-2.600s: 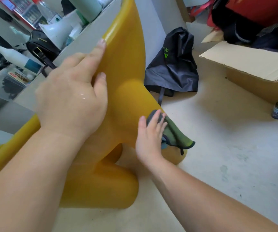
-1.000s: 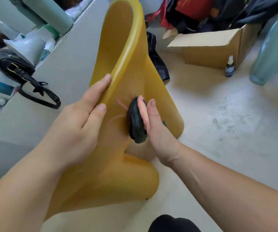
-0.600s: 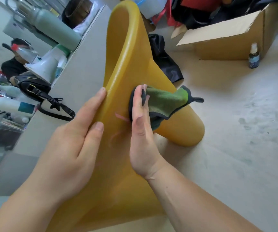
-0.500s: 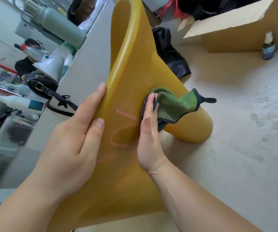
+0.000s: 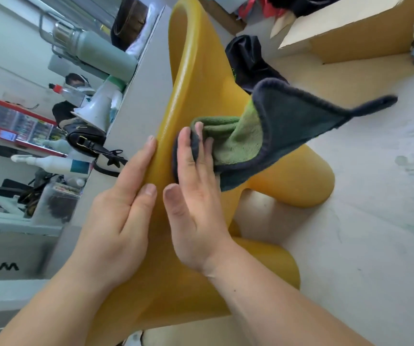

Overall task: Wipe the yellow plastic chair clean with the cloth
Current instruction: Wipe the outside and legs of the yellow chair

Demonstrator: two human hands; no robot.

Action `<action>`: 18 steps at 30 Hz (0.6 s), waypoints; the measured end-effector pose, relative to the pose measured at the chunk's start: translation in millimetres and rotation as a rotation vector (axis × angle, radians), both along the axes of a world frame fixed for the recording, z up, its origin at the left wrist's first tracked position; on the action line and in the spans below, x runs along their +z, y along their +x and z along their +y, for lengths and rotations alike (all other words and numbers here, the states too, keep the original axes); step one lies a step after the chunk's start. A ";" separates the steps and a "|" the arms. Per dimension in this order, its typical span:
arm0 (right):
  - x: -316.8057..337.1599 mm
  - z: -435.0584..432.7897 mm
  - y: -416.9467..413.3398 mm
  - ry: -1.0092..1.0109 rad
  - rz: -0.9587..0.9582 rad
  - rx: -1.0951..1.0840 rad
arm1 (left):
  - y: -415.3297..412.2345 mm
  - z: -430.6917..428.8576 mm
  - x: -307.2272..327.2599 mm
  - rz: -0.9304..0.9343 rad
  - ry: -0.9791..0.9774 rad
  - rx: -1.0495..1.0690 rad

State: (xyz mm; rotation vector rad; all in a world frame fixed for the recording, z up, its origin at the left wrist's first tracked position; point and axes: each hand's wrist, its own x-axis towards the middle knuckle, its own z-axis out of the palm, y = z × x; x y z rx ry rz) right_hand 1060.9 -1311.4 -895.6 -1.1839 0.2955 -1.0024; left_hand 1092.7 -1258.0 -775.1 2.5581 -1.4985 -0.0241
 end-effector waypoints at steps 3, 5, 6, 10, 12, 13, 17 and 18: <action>-33.9 5.6 21.6 0.074 0.116 -0.072 | 0.0 -0.2 -1.2 -0.003 -0.001 -0.003; -55.8 13.7 31.1 0.245 0.176 -0.034 | -0.5 0.8 -1.1 0.002 0.002 0.014; -63.0 16.3 31.7 0.369 0.192 0.034 | -1.3 1.9 -1.1 0.003 0.007 0.021; -68.3 13.1 16.4 0.543 0.328 0.213 | -4.3 1.5 -0.8 0.003 0.017 0.052; -59.8 3.0 1.2 0.308 0.445 0.126 | -4.0 1.8 -0.2 0.013 0.001 0.058; -54.2 -3.6 -6.7 0.161 0.488 0.065 | -4.0 1.8 -0.1 0.022 -0.006 0.058; -32.3 -40.7 -25.3 -0.133 0.469 -0.175 | -2.6 1.1 -0.4 0.032 -0.018 0.042; -28.5 -48.5 -27.0 -0.135 0.413 -0.231 | -1.4 1.4 -0.8 0.027 -0.018 0.034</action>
